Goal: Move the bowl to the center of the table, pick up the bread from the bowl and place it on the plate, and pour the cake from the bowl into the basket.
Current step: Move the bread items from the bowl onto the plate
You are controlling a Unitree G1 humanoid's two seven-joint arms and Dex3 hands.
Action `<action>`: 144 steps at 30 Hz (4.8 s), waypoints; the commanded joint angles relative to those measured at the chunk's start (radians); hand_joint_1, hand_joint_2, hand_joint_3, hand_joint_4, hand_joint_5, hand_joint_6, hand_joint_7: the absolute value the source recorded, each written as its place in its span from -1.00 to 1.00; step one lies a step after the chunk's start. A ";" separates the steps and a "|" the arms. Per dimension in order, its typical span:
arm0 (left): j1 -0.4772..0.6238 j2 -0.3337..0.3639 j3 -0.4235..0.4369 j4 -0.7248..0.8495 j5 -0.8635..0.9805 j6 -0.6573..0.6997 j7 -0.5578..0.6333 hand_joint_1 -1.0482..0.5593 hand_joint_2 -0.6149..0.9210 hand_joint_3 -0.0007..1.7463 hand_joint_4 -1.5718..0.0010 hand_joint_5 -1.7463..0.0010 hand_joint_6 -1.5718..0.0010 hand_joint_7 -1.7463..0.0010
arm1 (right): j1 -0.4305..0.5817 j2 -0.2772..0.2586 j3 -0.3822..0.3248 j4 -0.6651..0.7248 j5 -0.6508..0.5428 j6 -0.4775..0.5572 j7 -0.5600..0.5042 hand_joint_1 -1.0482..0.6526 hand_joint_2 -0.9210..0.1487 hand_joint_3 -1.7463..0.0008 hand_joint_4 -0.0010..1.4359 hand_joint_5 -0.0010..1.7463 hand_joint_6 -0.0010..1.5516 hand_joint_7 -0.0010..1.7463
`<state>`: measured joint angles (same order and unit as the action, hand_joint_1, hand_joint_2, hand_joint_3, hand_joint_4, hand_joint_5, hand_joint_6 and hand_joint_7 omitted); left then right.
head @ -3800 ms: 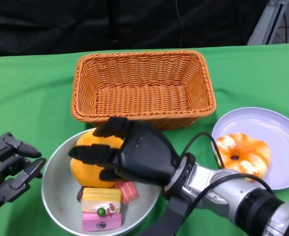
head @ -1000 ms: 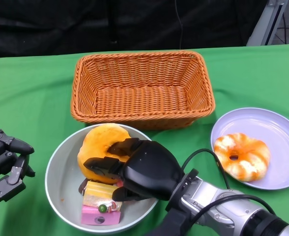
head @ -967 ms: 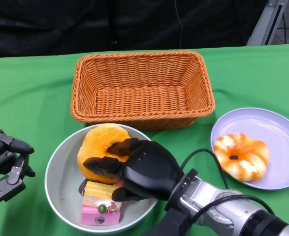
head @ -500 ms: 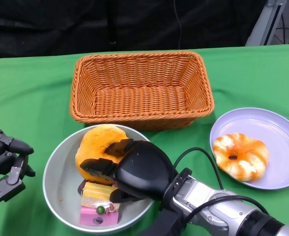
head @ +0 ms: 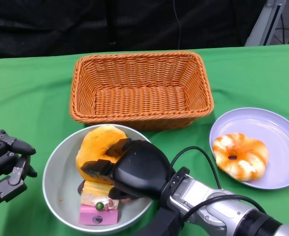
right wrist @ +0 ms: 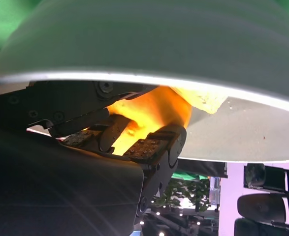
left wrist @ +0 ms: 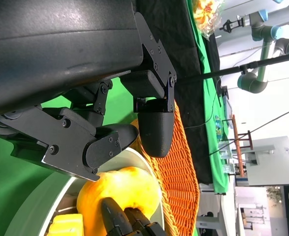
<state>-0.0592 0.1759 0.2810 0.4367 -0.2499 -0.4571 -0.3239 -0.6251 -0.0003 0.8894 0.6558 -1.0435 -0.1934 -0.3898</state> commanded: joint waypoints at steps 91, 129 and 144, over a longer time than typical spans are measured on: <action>-0.007 0.013 0.008 0.049 0.003 -0.037 -0.021 0.21 0.64 0.02 0.14 -0.85 0.09 -0.47 | 0.055 0.040 -0.245 -0.010 0.350 -0.207 0.161 0.00 -1.00 0.91 0.06 0.52 0.14 -0.31; -0.009 0.010 0.006 0.051 0.006 -0.032 -0.010 0.25 0.68 -0.01 0.17 -0.85 0.11 -0.47 | 0.226 0.093 -0.480 -0.395 0.753 -0.196 0.443 0.07 -0.94 0.58 -0.06 1.00 -0.02 0.10; -0.013 0.019 0.010 0.070 0.005 -0.050 -0.020 0.24 0.66 -0.01 0.17 -0.84 0.11 -0.47 | 0.336 0.081 -0.577 -0.732 0.871 -0.009 0.520 0.10 -0.87 0.50 -0.07 1.00 -0.07 0.22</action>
<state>-0.0682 0.1750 0.2829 0.5023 -0.2416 -0.4937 -0.3420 -0.2997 0.0923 0.3365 -0.0374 -0.1952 -0.2143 0.1288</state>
